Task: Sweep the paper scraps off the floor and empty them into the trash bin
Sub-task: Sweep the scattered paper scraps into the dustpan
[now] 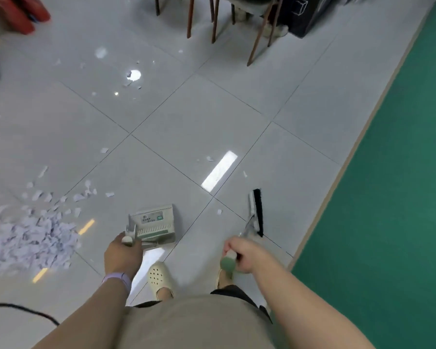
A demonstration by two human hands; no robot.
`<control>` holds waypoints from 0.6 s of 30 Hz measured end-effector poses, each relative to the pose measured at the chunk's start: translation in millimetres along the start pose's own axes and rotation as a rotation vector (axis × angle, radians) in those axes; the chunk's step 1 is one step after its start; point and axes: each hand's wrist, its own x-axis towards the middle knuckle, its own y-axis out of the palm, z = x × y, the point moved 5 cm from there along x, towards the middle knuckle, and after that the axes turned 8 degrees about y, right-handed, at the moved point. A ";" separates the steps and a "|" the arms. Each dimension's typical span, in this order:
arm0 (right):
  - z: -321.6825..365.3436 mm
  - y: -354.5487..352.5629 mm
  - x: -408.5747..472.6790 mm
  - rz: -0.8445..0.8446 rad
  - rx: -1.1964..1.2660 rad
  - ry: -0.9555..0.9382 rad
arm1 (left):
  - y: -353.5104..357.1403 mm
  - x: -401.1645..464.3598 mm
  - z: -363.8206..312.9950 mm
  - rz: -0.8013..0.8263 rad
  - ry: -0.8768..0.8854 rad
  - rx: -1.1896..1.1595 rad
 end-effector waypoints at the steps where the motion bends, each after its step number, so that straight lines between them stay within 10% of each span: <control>1: 0.9 21.9 1.6 0.038 -0.040 0.013 | 3.8 -8.0 -3.4 -0.019 -0.006 -0.016; 6: 21.6 60.2 15.0 0.206 -0.201 0.078 | 14.0 -38.9 -1.6 -0.071 -0.056 -0.040; 13: 117.1 8.3 -14.0 0.600 0.194 0.070 | 14.4 -50.2 -20.1 -0.132 -0.108 -0.114; 18: 140.2 -44.2 -53.6 0.513 0.124 -0.023 | 31.4 -36.6 -45.8 -0.143 -0.087 -0.137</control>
